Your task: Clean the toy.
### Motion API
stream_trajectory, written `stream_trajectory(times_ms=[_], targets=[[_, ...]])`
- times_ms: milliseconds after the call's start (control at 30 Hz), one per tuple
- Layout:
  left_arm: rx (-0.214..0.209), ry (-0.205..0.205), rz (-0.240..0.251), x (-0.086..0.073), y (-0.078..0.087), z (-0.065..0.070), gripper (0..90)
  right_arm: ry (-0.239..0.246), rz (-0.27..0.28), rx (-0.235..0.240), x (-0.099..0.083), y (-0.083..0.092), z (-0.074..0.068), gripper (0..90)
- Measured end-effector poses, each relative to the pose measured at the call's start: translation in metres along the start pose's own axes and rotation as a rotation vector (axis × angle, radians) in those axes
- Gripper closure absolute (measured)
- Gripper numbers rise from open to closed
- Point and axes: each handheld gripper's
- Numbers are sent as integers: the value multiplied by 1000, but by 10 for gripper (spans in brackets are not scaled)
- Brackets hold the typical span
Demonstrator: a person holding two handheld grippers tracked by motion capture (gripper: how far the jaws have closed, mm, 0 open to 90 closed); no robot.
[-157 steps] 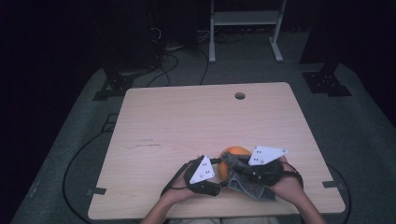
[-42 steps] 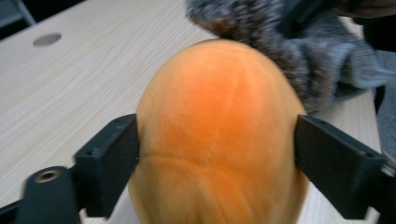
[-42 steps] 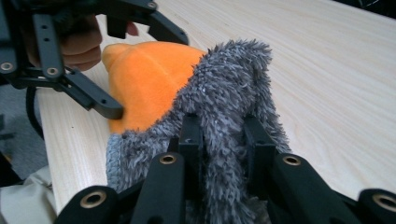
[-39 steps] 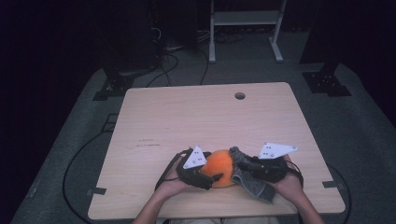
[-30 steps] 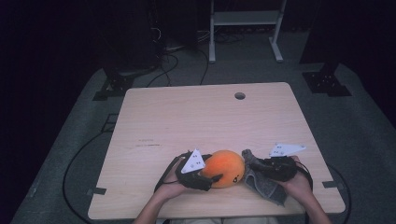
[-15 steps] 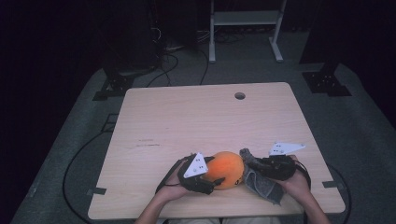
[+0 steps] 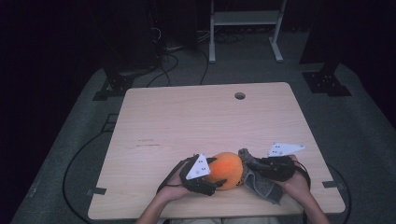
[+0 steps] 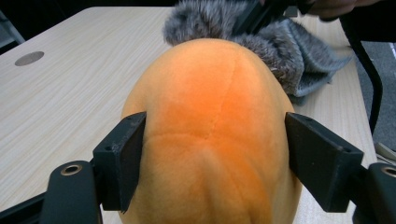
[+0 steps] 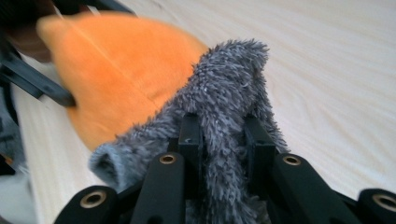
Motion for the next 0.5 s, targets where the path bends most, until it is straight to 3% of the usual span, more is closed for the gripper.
stream_trajectory(times_ms=[67, 100, 133, 167, 200, 267, 367, 500], targets=[[0, -9, 2, 1, -1, 1, 242, 19, 51, 10, 6, 9, -6, 726], [0, -15, 3, 2, -1, 2, 242, 32, 90, 37, 11, 13, -10, 727], [0, -15, 3, 2, -1, 2, 241, 32, 90, 37, 11, 13, -10, 727], [0, -17, 4, 2, -2, 3, 241, 75, 131, 83, 21, 18, -21, 727], [4, -13, 5, 3, -1, 2, 237, 98, 126, 89, 24, 17, -26, 727], [15, 10, -3, 6, 5, -2, 199, 130, 74, 52, 25, 8, -32, 726], [9, 73, -20, 7, 12, -11, 182, 111, 70, 41, 19, -1, -28, 727], [-9, 76, -10, 3, 8, -9, 279, 90, 58, 25, 14, 1, -19, 726]])
Point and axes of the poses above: each handheld gripper's, and its own axes: y roughly backward along the jaws, x roughly out of its top, z roughly to its right, and after that the axes turned 12 degrees about -z, right-handed
